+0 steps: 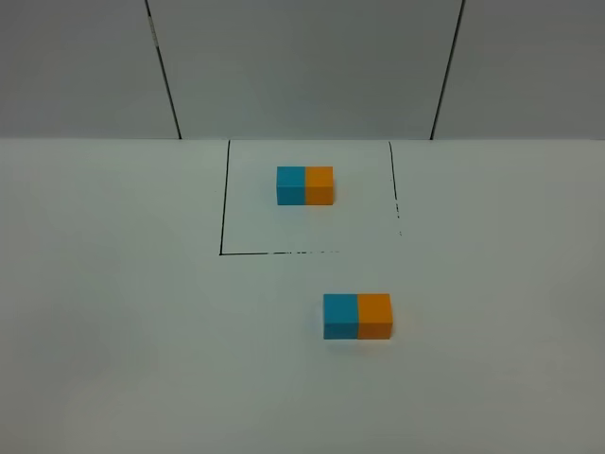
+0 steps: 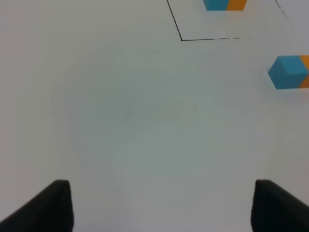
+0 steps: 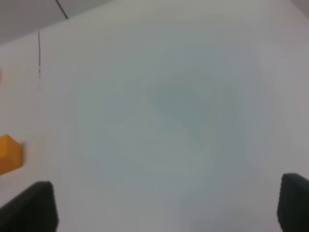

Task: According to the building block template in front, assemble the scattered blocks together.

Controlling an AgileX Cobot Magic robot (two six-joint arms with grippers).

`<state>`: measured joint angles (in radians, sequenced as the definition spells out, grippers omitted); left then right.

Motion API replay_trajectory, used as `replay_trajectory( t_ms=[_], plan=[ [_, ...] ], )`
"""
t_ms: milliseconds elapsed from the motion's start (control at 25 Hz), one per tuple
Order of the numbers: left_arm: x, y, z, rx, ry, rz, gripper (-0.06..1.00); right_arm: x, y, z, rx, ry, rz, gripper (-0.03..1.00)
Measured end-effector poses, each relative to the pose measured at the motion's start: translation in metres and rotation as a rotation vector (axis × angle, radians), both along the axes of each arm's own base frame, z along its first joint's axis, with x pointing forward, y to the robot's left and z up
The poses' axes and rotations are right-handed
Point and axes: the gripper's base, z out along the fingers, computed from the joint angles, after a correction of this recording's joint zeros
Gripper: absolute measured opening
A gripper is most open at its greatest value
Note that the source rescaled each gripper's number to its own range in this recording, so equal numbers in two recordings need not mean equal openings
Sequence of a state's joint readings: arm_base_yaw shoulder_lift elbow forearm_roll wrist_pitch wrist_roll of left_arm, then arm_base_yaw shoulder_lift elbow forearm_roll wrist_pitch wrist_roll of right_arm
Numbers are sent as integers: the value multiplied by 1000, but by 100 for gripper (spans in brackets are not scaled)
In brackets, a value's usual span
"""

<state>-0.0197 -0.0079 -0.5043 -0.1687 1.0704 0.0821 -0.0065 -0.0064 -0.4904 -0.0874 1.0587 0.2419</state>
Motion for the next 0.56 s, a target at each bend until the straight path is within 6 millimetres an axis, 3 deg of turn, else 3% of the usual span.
replay_trajectory(
  t_ms=[560],
  plan=[
    [0, 0, 0, 0, 0, 0, 60, 0, 0, 0, 1, 0, 1, 81]
  ],
)
